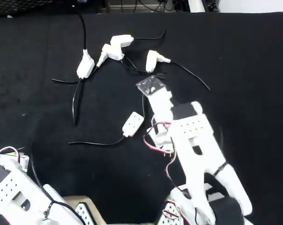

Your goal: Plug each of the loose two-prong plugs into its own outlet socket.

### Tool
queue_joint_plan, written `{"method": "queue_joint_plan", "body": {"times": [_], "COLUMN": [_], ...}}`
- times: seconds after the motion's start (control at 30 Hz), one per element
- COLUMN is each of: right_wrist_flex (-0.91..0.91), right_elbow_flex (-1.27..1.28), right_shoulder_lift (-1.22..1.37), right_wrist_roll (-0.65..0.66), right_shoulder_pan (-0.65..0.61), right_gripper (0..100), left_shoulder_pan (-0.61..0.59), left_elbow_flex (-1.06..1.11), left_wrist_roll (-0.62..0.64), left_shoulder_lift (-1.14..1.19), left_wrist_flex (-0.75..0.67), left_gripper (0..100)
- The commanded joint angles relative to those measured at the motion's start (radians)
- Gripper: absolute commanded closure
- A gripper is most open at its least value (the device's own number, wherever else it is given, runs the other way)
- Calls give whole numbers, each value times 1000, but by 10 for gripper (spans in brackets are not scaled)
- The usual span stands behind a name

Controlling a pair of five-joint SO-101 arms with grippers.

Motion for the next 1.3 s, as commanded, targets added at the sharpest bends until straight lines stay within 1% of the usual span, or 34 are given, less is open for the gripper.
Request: {"method": "queue_joint_plan", "body": {"times": [0.0, 0.43, 0.53, 0.73, 0.83, 0.9, 1.0, 1.07, 1.17, 1.23, 1.27], "right_wrist_flex": [-80, -101, -184, -459, -512, -514, -519, -519, -511, -516, -517], "right_elbow_flex": [53, 202, 263, 418, 438, 438, 438, 438, 444, 456, 458], "right_shoulder_lift": [-70, -117, -117, -117, -117, -114, -113, -113, -113, -116, -117], "right_wrist_roll": [-64, -58, -58, -63, -64, -64, -61, -60, -60, -58, -58], "right_shoulder_pan": [25, 34, 34, 32, 34, 34, 35, 35, 35, 35, 35], "right_gripper": [787, 787, 787, 787, 788, 822, 939, 989, 964, 989, 985], "left_shoulder_pan": [15, 15, 12, 8, 13, 13, 12, 12, 15, 15, 15], "left_elbow_flex": [-7, -5, -5, -5, -5, -5, -5, -2, 12, 15, 16], "left_wrist_roll": [-9, -11, -11, -11, -11, -11, -11, -11, -11, -11, -11], "left_shoulder_lift": [-6, -6, -6, -6, -6, -6, -6, -6, -6, -6, -6], "left_wrist_flex": [-9, -9, -8, -8, -8, -8, -8, -8, -9, -9, -9], "left_gripper": [803, 803, 803, 803, 803, 803, 803, 803, 803, 803, 803]}}
